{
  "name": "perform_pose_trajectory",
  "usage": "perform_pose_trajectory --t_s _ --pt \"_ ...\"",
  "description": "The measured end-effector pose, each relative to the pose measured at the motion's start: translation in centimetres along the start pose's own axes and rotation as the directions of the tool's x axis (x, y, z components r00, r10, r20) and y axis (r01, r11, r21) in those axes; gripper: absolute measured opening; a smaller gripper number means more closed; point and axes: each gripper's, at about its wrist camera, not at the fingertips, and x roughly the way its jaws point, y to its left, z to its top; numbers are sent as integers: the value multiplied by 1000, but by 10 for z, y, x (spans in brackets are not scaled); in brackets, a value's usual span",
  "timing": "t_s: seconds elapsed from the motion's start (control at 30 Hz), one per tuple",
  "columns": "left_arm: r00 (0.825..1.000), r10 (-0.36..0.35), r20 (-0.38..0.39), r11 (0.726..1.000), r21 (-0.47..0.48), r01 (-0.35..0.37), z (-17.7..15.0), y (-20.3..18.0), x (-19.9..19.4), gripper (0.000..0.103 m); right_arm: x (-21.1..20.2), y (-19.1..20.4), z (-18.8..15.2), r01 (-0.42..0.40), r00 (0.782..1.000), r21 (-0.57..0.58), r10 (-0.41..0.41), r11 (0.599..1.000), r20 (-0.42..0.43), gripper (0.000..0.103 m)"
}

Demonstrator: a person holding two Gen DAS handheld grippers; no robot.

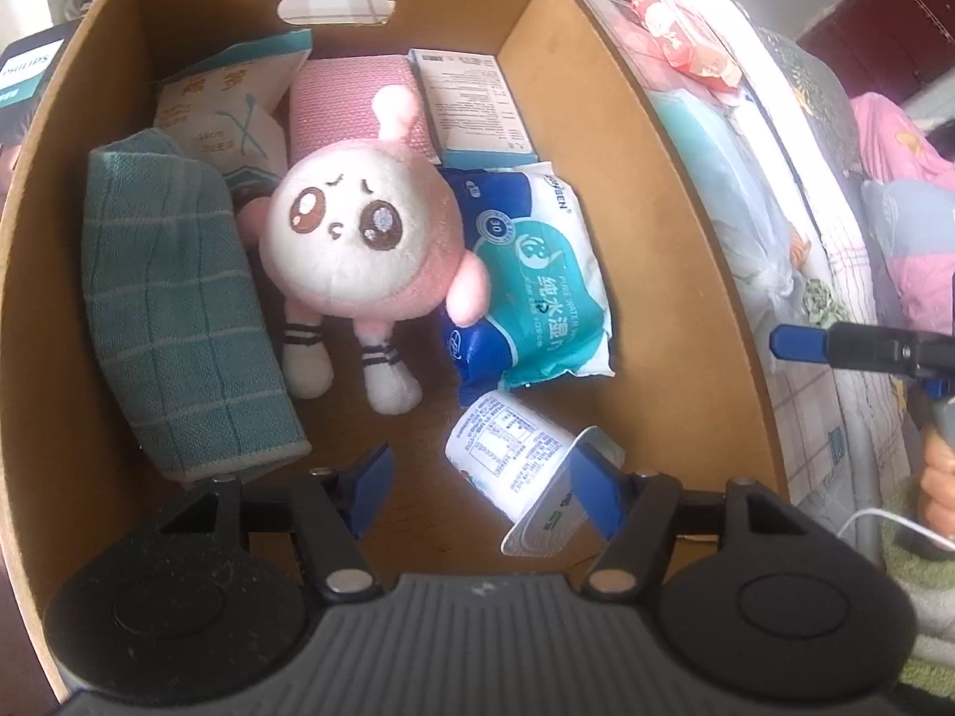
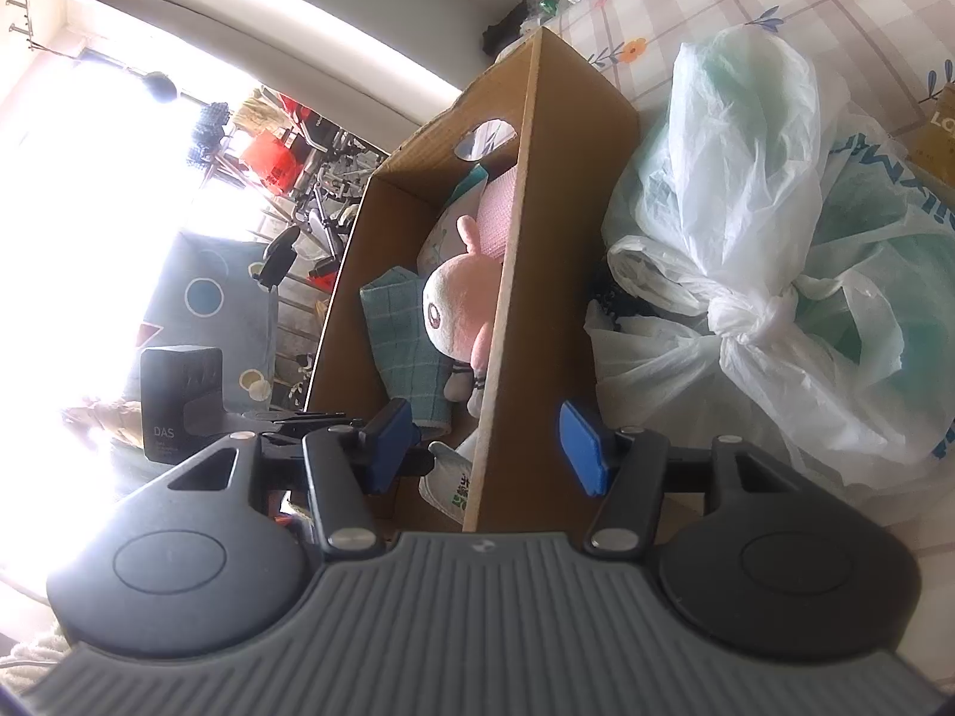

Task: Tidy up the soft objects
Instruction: 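Close the left tool on the yogurt cup and reposition it in the box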

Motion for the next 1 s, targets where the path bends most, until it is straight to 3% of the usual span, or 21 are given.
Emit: perform_pose_trajectory --t_s 0.3,0.43,0.57,0.83,1.0 --pt "1000 11 26 988 -155 -7 3 19 6 70 -1 1 -5 3 1000 7 -3 1000 1 58" --pt "999 -31 8 986 -163 32 4 16 13 70 -2 -2 -5 4 1000 17 -4 1000 5 59" --pt "1000 -9 -30 989 -146 5 6 5 28 64 -3 -5 -6 -1 1000 35 0 999 5 59" --pt "990 -131 -55 966 -231 115 10 12 41 54 -9 -13 -6 -4 1000 58 3 998 15 60" --pt "987 -145 -61 963 -236 127 7 3 44 56 -10 -18 -5 -10 1000 76 8 997 20 60"
